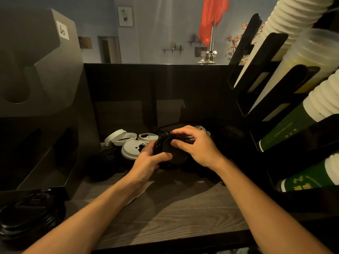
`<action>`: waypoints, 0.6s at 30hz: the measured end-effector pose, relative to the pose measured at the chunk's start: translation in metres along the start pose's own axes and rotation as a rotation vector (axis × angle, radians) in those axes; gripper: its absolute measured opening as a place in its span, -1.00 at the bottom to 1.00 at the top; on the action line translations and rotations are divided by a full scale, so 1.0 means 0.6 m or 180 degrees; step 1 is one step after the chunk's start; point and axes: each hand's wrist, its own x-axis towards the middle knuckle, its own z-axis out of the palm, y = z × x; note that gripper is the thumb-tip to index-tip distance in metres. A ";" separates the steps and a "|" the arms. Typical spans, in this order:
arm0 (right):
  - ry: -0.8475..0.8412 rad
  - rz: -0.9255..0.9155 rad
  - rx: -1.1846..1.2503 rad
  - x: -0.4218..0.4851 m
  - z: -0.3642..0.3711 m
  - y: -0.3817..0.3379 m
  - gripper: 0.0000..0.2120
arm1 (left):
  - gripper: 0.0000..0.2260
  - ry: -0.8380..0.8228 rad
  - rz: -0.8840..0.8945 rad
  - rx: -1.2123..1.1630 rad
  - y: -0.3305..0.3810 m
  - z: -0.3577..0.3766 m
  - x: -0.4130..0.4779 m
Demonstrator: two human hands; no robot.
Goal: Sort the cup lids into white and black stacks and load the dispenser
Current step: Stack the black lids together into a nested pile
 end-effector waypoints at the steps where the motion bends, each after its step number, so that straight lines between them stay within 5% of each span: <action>1: -0.0082 -0.0061 -0.0078 0.000 0.000 0.000 -0.71 | -0.63 -0.0025 -0.0013 -0.0053 0.001 0.002 -0.001; 6: -0.0477 -0.0054 -0.0016 -0.003 0.002 -0.005 -0.70 | -0.69 0.0007 0.0023 -0.0104 0.002 0.003 -0.001; 18: -0.0275 0.0495 0.0369 0.000 -0.009 -0.006 -0.64 | -0.65 0.0014 -0.0065 -0.0107 0.001 0.006 0.000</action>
